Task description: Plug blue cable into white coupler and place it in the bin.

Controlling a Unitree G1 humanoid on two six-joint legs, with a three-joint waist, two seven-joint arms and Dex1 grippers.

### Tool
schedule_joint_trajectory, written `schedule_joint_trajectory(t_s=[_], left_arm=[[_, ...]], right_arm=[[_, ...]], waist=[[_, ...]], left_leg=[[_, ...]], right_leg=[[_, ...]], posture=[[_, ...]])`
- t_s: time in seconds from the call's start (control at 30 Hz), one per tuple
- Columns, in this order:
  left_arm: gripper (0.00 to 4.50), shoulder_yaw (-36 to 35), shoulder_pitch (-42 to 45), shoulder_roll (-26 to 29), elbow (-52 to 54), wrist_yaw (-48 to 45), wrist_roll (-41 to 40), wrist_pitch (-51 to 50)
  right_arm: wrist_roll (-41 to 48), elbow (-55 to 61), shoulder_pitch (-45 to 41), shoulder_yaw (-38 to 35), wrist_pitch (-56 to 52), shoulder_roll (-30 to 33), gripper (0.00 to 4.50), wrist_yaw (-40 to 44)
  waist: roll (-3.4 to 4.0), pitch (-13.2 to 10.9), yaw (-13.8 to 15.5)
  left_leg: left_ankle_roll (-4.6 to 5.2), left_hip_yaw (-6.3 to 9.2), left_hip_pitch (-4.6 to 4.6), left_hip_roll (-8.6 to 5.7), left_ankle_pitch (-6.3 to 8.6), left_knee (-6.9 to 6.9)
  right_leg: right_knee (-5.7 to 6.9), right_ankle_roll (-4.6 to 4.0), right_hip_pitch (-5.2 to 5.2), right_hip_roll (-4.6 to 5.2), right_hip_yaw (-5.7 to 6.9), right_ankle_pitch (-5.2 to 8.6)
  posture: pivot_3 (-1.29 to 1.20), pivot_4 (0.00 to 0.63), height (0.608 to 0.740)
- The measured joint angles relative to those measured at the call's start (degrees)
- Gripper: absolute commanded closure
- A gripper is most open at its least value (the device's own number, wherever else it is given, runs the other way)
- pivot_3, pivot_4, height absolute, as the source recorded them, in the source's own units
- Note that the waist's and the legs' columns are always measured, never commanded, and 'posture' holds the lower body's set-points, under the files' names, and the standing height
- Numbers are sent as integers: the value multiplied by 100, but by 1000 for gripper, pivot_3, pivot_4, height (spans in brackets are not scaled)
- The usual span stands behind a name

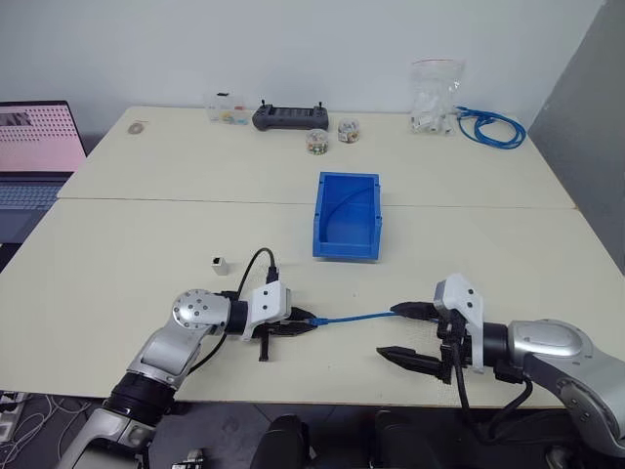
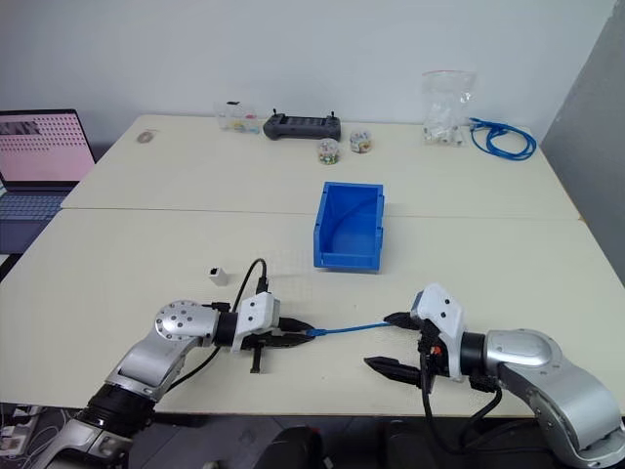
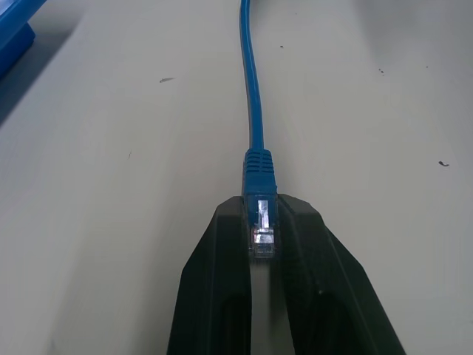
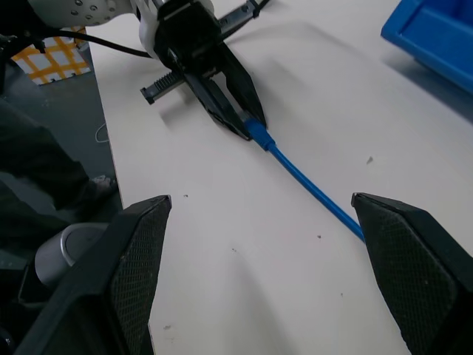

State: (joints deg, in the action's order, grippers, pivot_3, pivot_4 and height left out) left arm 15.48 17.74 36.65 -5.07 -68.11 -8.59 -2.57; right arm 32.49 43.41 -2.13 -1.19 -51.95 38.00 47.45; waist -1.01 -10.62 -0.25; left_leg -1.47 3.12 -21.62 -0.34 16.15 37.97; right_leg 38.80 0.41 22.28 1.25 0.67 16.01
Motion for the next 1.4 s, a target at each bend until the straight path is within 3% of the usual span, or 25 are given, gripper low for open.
schedule_joint_trajectory(t_s=[0.2, 0.5, 0.77, 1.13, 1.23, 1.4], left_arm=[[4247, -27, 289, -311, 428, 55, -546, -1514], [4247, -988, 781, -826, 1423, 625, -2610, -4050], [4247, -2067, 954, -1187, 1456, 1446, -4897, -6252], [4247, -2343, 957, -1339, 1643, 2433, -6115, -6932], [4247, -2357, 942, -1338, 1650, 2552, -6228, -6932], [4247, -2362, 842, -1325, 1680, 2655, -6327, -6925]], right_arm=[[980, 148, 123, -332, -458, 0, 366, -116], [2490, 296, 303, -882, -897, -308, 366, -1193], [3915, -261, -352, -1038, -641, -1250, 366, -2735], [4812, -649, -1072, -525, -289, -1525, 366, -3617], [4897, -745, -1072, -416, -232, -1489, 885, -3634], [5032, -791, -1074, -351, -149, -1406, 2186, -3632]], waist=[[-9, -6, 12], [-13, -8, -29], [-15, -9, -47], [-15, -9, -76], [-15, -9, -76], [-15, -9, -75]], left_leg=[[0, 8, -14, -2, 0, 4], [0, 12, -12, 2, 0, 0], [-1, 11, -10, 2, -1, 2], [-2, 9, -11, 0, -1, 1], [-2, 7, -11, 0, -1, 1], [-2, 7, -11, 0, -1, 0]], right_leg=[[-6, 2, 3, 0, 7, -1], [0, 2, 5, -4, 6, -1], [4, 2, 5, -4, 3, -1], [3, 1, 7, -2, -2, -1], [3, 1, 8, -2, -3, -1], [3, 1, 9, -2, -3, -1]], posture=[[0, 150, 740], [0, 150, 740], [0, 150, 740], [0, 150, 740], [0, 150, 740], [0, 150, 740]])
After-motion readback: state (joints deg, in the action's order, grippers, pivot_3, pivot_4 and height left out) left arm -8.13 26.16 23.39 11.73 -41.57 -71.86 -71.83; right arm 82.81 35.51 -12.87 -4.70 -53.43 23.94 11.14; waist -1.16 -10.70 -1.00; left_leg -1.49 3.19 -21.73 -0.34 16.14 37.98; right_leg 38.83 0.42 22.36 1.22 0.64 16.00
